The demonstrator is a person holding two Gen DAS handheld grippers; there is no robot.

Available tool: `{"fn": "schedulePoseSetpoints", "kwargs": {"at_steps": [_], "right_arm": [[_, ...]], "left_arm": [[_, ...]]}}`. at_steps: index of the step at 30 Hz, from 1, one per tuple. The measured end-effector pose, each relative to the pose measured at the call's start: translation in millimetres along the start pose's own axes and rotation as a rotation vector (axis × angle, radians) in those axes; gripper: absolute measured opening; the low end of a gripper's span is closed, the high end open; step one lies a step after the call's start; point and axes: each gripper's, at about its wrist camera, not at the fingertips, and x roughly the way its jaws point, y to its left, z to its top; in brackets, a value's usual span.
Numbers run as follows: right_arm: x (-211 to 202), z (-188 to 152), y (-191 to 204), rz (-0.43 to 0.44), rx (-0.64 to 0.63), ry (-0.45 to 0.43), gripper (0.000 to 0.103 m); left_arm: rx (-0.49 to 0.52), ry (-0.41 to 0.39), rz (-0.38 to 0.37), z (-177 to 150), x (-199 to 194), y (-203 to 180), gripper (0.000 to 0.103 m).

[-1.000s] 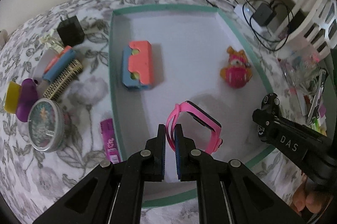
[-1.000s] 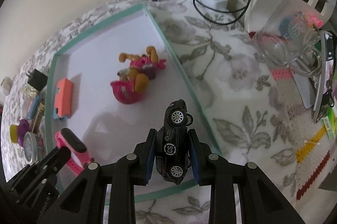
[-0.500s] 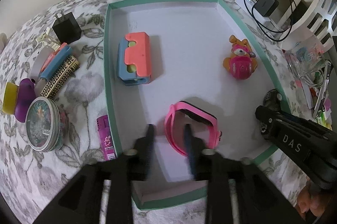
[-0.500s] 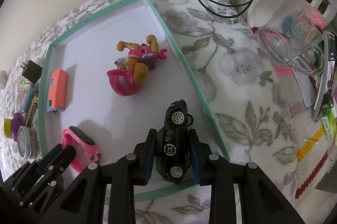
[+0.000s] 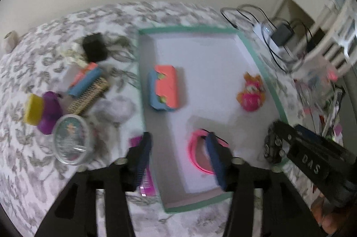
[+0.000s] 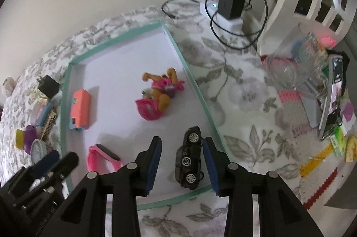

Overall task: Organize rigid objects
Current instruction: 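Open left tool to drop the band while right tool releases the car, then move both tools back toward the remaining toys beside the box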

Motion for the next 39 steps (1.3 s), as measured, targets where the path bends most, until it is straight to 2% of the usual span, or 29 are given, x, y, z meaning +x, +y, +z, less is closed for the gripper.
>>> {"fn": "schedulePoseSetpoints", "kwargs": {"at_steps": [1, 3, 8, 13, 14, 19, 21, 26, 31, 34, 39], "right_arm": [[-1.1, -0.7, 2.0, -0.004, -0.005, -0.006, 0.063], [0.2, -2.4, 6.9, -0.005, -0.021, -0.008, 0.065], [10.9, -8.6, 13.5, 0.007, -0.034, 0.026, 0.069], [15.5, -11.3, 16.9, 0.003, -0.054, 0.026, 0.081], [16.1, -11.6, 17.8, 0.003, -0.056, 0.025, 0.083], [18.1, -12.3, 19.0, -0.007, -0.059, 0.022, 0.101], [18.2, -12.6, 19.2, -0.009, -0.061, 0.019, 0.102], [20.7, -14.4, 21.9, -0.022, -0.076, 0.019, 0.103], [20.1, -14.3, 25.9, -0.014, -0.085, 0.025, 0.103], [10.0, -12.7, 33.3, -0.009, -0.102, -0.001, 0.103], [-14.2, -10.1, 66.8, 0.101, -0.145, -0.047, 0.103]], "left_arm": [[-0.012, -0.005, 0.009, 1.0, -2.2, 4.4, 0.069], [-0.032, -0.007, 0.023, 2.4, -4.4, 12.6, 0.076], [-0.059, 0.007, 0.092, 2.4, 1.0, 27.9, 0.078], [-0.088, 0.028, 0.122, -1.0, 7.1, 38.1, 0.086], [-0.089, 0.028, 0.128, -1.1, 7.5, 39.3, 0.090], [-0.102, 0.017, 0.168, 0.6, 7.9, 46.3, 0.092], [-0.110, 0.014, 0.172, 0.6, 7.4, 49.7, 0.103], [-0.130, -0.018, 0.183, 3.1, 3.7, 62.4, 0.103], [-0.170, -0.027, 0.169, 7.4, -2.9, 83.6, 0.103], [-0.194, -0.043, 0.151, 11.1, -12.1, 102.4, 0.103], [-0.247, -0.093, 0.167, 13.6, -34.2, 143.3, 0.103]]}}
